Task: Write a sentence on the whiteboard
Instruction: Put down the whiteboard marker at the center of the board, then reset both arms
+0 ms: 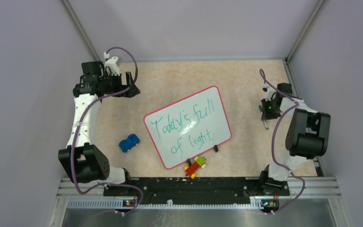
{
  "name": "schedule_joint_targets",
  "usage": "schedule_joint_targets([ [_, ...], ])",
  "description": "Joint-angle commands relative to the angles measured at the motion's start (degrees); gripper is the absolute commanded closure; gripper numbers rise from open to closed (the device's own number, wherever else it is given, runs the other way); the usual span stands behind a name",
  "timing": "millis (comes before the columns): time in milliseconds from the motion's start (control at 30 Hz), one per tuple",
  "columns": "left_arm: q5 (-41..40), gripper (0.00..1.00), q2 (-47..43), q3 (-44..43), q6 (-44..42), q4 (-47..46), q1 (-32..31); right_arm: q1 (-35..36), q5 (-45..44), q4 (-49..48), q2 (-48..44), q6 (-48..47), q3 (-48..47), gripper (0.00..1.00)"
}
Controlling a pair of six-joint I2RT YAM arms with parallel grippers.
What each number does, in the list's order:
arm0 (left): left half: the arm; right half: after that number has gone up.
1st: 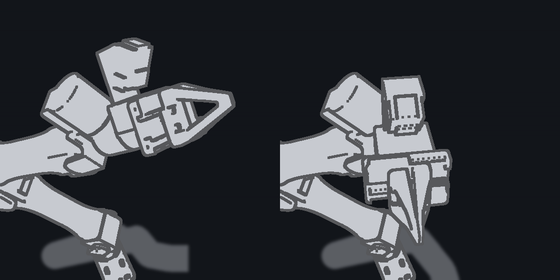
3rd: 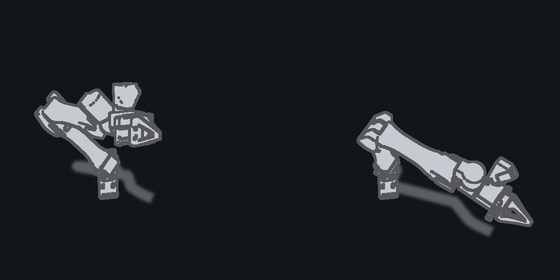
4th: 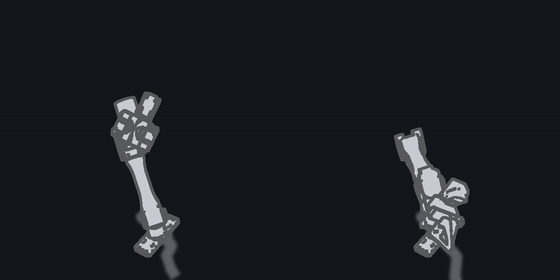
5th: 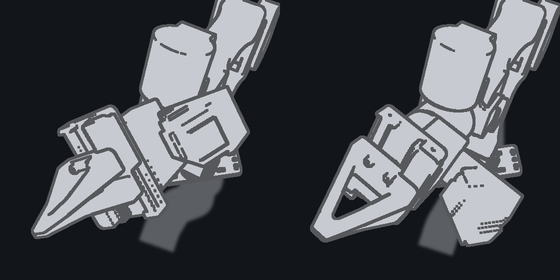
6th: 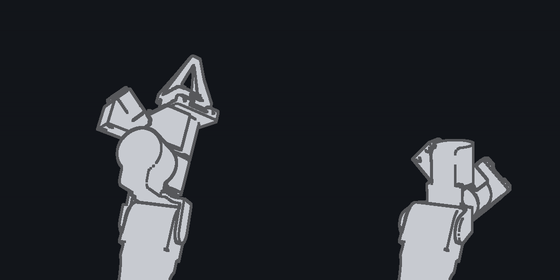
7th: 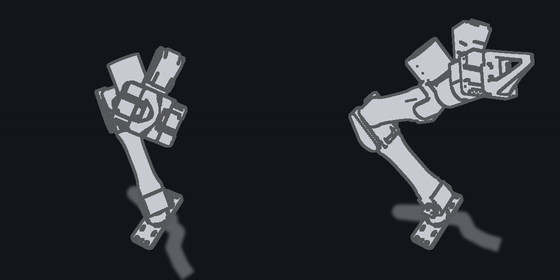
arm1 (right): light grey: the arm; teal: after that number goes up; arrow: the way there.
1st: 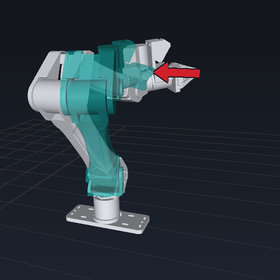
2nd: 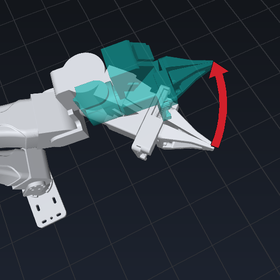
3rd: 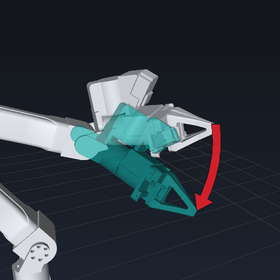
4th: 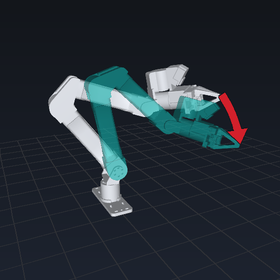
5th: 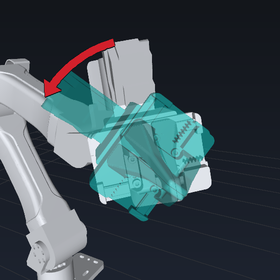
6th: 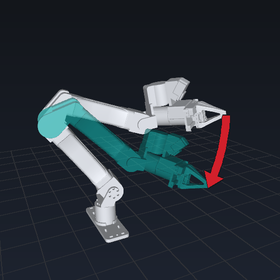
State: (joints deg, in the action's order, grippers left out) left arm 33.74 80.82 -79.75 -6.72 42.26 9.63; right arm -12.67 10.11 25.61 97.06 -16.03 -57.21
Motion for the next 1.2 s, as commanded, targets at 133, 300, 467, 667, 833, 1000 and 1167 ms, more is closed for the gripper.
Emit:
schedule_joint_targets([
  [133, 2.2, 0.01, -0.4, 0.5, 0.0, -2.0, 0.4, -0.7, 0.0, 0.4, 0.0, -0.5, -1.7, 0.70],
  [300, 2.7, 0.01, 0.7, -0.3, 0.2, -1.4, 0.6, -0.7, 3.0, 3.8, -2.4, 0.0, -4.0, 0.57],
  [467, 3.9, 0.01, 3.1, -4.1, -0.3, 0.0, 1.5, -0.7, 6.9, 7.9, -5.3, 0.7, -9.1, 0.41],
  [667, 3.3, 0.01, 8.0, -11.9, -0.9, 1.8, 3.6, -0.7, 12.8, 11.0, -9.1, 3.0, -17.6, 0.25],
  [833, 3.7, 0.01, 13.8, -19.8, -0.7, 3.5, 7.3, -1.0, 18.1, 10.2, -11.6, 6.0, -23.8, 0.23],
  [1000, 4.4, 0.01, 18.8, -25.0, -0.7, 3.7, 11.3, -2.4, 22.2, 6.6, -12.3, 9.7, -26.8, 0.23],
  [1167, 2.3, 0.01, 19.4, -24.7, -1.4, 2.4, 12.3, -3.3, 23.6, 4.1, -12.6, 12.0, -27.1, 0.23],
])
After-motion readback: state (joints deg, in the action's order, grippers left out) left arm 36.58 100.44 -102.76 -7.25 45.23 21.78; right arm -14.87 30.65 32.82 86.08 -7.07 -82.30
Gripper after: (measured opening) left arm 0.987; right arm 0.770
